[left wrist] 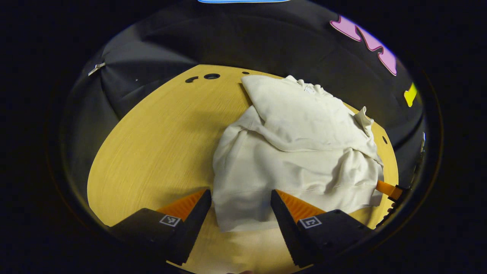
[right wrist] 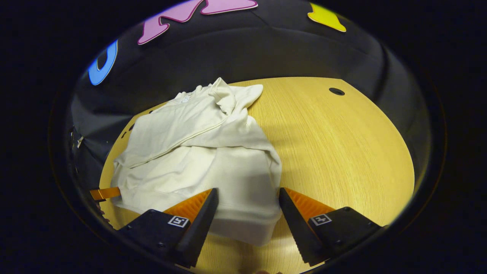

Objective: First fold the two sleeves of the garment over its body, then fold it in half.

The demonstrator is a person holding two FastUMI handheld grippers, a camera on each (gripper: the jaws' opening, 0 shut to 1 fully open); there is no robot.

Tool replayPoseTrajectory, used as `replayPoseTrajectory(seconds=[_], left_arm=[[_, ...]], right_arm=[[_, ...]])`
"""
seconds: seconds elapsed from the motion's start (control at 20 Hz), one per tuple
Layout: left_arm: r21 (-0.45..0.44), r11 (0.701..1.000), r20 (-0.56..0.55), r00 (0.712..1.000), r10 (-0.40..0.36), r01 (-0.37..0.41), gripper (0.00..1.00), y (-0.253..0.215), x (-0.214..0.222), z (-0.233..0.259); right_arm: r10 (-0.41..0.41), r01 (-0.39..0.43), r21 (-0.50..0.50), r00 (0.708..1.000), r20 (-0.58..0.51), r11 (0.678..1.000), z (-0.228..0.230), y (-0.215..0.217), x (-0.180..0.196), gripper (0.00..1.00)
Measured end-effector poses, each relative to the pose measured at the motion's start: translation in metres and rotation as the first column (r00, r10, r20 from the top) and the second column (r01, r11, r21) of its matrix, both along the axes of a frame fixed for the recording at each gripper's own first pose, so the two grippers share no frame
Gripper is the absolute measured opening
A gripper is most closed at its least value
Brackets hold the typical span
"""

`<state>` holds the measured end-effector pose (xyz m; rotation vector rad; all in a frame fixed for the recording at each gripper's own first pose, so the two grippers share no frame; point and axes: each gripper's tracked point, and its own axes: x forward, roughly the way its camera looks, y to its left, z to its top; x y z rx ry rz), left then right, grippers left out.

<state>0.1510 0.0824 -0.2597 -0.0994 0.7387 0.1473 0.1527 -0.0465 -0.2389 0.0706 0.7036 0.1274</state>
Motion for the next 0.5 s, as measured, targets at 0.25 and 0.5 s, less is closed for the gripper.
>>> replayPoseTrajectory(seconds=[0.25, 0.5], left_arm=[[0.086, 0.995, -0.025, 0.998, -0.054, 0.056, 0.98, -0.010, 0.003, -0.008], [0.054, 0.993, 0.021, 0.994, -0.107, 0.106, 0.60, -0.033, 0.011, -0.009]], right_arm=[[-0.003, 0.006, -0.110, 1.000, 0.029, 0.994, -0.005, 0.000, 0.000, 0.96], [0.036, -0.034, -0.094, 0.999, 0.015, 0.995, -0.007, 0.020, 0.003, 0.76]])
